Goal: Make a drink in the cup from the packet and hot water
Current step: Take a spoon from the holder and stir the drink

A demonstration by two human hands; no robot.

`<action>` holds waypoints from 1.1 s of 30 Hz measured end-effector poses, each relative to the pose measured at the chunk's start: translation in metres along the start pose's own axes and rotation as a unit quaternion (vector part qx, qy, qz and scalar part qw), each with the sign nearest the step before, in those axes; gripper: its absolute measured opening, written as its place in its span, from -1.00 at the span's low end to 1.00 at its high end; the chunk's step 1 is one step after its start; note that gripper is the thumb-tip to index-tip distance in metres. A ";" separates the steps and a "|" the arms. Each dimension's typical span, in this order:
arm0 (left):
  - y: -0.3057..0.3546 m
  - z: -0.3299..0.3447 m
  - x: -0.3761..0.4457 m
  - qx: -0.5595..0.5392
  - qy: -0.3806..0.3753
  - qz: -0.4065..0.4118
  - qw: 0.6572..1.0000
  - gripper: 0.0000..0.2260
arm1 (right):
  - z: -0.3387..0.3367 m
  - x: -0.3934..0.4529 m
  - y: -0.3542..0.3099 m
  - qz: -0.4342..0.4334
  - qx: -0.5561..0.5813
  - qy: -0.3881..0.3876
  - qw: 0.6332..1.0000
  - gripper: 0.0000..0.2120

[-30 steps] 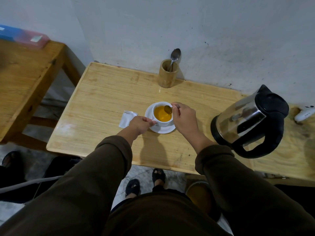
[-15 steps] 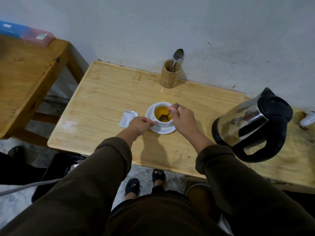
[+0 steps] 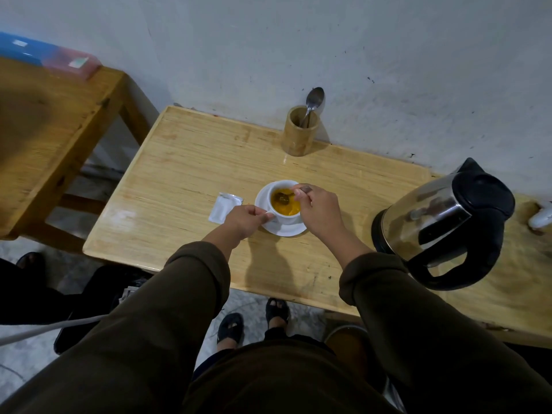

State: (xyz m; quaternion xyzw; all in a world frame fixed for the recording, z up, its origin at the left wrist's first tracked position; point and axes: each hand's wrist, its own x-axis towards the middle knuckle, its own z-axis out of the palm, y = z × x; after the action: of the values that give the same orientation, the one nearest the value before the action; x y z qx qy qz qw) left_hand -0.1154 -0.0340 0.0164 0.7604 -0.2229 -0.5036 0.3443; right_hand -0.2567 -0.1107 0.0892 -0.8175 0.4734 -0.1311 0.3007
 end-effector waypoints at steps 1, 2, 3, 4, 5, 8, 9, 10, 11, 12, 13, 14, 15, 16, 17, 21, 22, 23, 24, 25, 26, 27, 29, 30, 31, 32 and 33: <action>0.000 0.000 0.000 -0.001 0.000 0.000 1.000 -0.81 | 0.000 0.000 0.000 0.001 0.003 -0.003 1.000 -0.72; 0.000 0.000 -0.001 -0.001 0.000 0.000 1.000 -0.81 | 0.000 0.000 -0.001 0.004 0.007 -0.004 1.000 -0.72; 0.000 0.000 -0.001 -0.001 -0.001 0.000 1.000 -0.82 | 0.000 0.001 -0.001 0.006 0.010 -0.005 1.000 -0.72; 0.000 -0.001 -0.001 -0.002 -0.001 0.000 1.000 -0.83 | -0.001 0.002 0.000 0.006 0.006 -0.006 1.000 -0.72; 0.000 -0.001 -0.001 -0.003 -0.002 0.001 1.000 -0.84 | -0.001 0.004 0.001 0.004 -0.005 -0.007 1.000 -0.72; 0.000 -0.001 -0.001 -0.006 -0.004 0.002 1.000 -0.85 | -0.003 0.008 0.003 0.001 -0.047 -0.001 0.999 -0.71; 0.000 -0.001 -0.001 -0.008 -0.005 0.003 1.000 -0.85 | -0.003 0.008 0.003 -0.003 -0.054 0.006 0.999 -0.71; 0.000 -0.001 -0.001 -0.008 -0.004 0.003 1.000 -0.85 | -0.002 0.008 0.003 -0.008 -0.054 0.013 0.998 -0.71; 0.000 -0.001 -0.001 -0.009 -0.004 0.003 1.000 -0.85 | -0.001 0.008 0.004 -0.011 -0.050 0.017 0.999 -0.72; 0.000 -0.001 -0.001 -0.009 -0.004 0.004 1.000 -0.86 | -0.001 0.008 0.004 -0.012 -0.044 0.017 0.999 -0.72; 0.000 -0.001 0.000 -0.008 -0.005 0.005 1.000 -0.86 | -0.001 0.008 0.003 -0.011 -0.038 0.012 0.999 -0.72; 0.000 -0.001 0.000 -0.007 -0.005 0.006 1.000 -0.86 | -0.001 0.008 0.003 -0.011 -0.031 0.004 0.999 -0.72; 0.000 -0.001 -0.001 -0.005 -0.005 0.006 1.000 -0.85 | -0.001 0.008 0.002 -0.012 -0.023 -0.005 1.000 -0.72; 0.000 -0.001 -0.001 -0.004 -0.004 0.006 1.000 -0.84 | -0.001 0.007 0.001 -0.014 -0.015 -0.014 1.000 -0.73; 0.000 -0.001 -0.001 -0.003 -0.003 0.005 1.000 -0.83 | -0.001 0.007 0.000 -0.017 -0.008 -0.021 1.000 -0.73; 0.000 -0.002 0.000 -0.005 -0.004 0.002 1.000 -0.86 | -0.003 0.007 -0.001 -0.030 -0.002 -0.039 0.999 -0.72; 0.000 -0.002 0.001 -0.007 -0.005 0.002 1.000 -0.87 | -0.003 0.008 0.000 -0.029 -0.008 -0.039 0.999 -0.72; 0.000 -0.002 0.001 -0.009 -0.006 0.003 1.000 -0.87 | -0.004 0.008 0.001 -0.026 -0.018 -0.036 0.999 -0.72; 0.000 -0.002 0.001 -0.010 -0.006 0.003 1.000 -0.87 | -0.004 0.009 0.002 -0.022 -0.031 -0.031 0.999 -0.72; 0.000 -0.002 0.001 -0.010 -0.006 0.004 1.000 -0.87 | -0.005 0.010 0.002 -0.016 -0.043 -0.023 0.999 -0.72; -0.001 -0.002 0.001 -0.010 -0.006 0.004 1.000 -0.85 | -0.005 0.011 0.003 -0.011 -0.054 -0.016 0.998 -0.72; -0.001 -0.002 0.001 -0.010 -0.006 0.004 1.000 -0.83 | -0.004 0.011 0.002 -0.008 -0.064 -0.011 0.998 -0.72; -0.001 -0.002 0.000 -0.012 -0.007 0.003 1.000 -0.81 | -0.002 0.012 0.002 -0.009 -0.077 -0.008 0.997 -0.72; -0.001 -0.002 0.000 -0.014 -0.009 0.003 1.000 -0.81 | -0.001 0.012 0.002 -0.014 -0.078 -0.010 0.997 -0.72; -0.001 -0.002 0.000 -0.016 -0.010 0.002 1.000 -0.81 | -0.001 0.012 0.001 -0.017 -0.071 -0.014 0.997 -0.72; -0.001 -0.002 0.000 -0.017 -0.011 0.000 1.000 -0.81 | 0.000 0.010 0.000 -0.019 -0.059 -0.018 0.998 -0.72; -0.001 -0.002 0.000 -0.016 -0.011 -0.001 1.000 -0.81 | 0.000 0.009 -0.001 -0.021 -0.045 -0.023 0.999 -0.72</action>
State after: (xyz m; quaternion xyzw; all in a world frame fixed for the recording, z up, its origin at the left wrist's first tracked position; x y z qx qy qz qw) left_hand -0.1134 -0.0325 0.0165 0.7490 -0.2182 -0.5160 0.3536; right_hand -0.2517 -0.1184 0.0893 -0.8425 0.4550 -0.0974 0.2714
